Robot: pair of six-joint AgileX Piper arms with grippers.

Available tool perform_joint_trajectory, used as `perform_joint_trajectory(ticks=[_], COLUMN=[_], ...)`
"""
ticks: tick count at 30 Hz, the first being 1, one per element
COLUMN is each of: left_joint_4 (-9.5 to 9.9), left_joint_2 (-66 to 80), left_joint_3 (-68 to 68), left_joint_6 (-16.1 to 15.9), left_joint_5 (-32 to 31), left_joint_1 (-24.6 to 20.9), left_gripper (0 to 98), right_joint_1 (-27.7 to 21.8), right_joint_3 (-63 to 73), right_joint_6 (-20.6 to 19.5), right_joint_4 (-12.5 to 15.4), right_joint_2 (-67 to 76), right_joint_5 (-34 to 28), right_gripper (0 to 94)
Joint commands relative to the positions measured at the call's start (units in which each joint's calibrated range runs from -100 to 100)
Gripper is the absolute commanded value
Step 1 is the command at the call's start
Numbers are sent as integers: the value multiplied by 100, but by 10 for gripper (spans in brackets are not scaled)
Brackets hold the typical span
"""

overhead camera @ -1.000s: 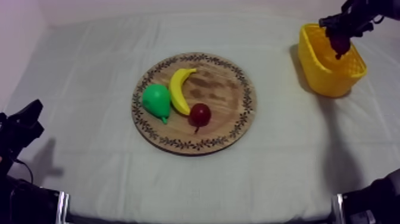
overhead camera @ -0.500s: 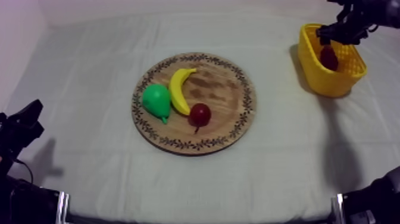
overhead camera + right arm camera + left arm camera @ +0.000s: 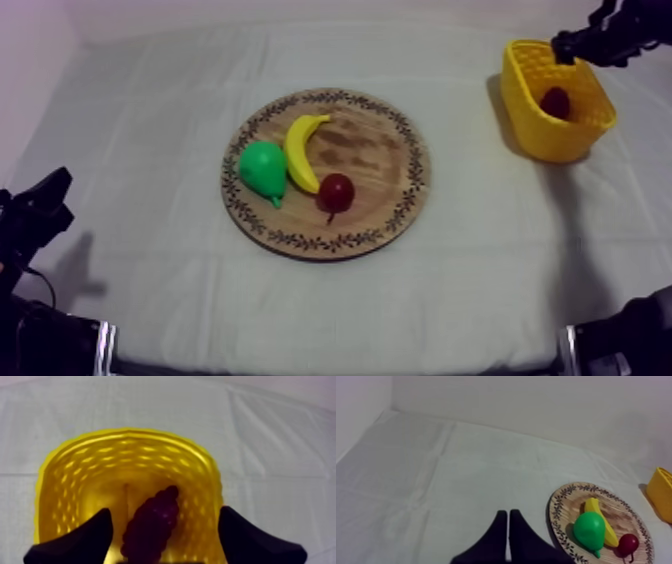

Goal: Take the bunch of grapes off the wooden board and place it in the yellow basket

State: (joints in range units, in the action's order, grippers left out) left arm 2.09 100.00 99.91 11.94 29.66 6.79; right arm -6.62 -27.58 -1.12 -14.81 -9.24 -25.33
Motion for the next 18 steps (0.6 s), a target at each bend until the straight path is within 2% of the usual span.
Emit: perform_joint_trajectory(ticks=[1, 12, 14, 18], left_joint_4=[-1, -1, -1, -1], left_joint_2=[0, 0, 0, 0], left_joint_3=[-2, -2, -2, -2], left_joint_6=[0, 0, 0, 0], left_joint_5=[0, 0, 0, 0], left_joint_1=[-2, -2, -2, -2], left_gripper=[1, 1, 1, 1], right_joint_1=[-17, -227, -262, -308], right_joint_3=[-207, -1684, -1971, -2616], right_joint_6=[-17, -115, -34, 346], right_joint_4=[13, 19, 115, 499], right_joint_2=[391, 2028, 2327, 2960], right_joint_5=[87, 764, 870, 1122], right_gripper=[565, 421, 398, 358])
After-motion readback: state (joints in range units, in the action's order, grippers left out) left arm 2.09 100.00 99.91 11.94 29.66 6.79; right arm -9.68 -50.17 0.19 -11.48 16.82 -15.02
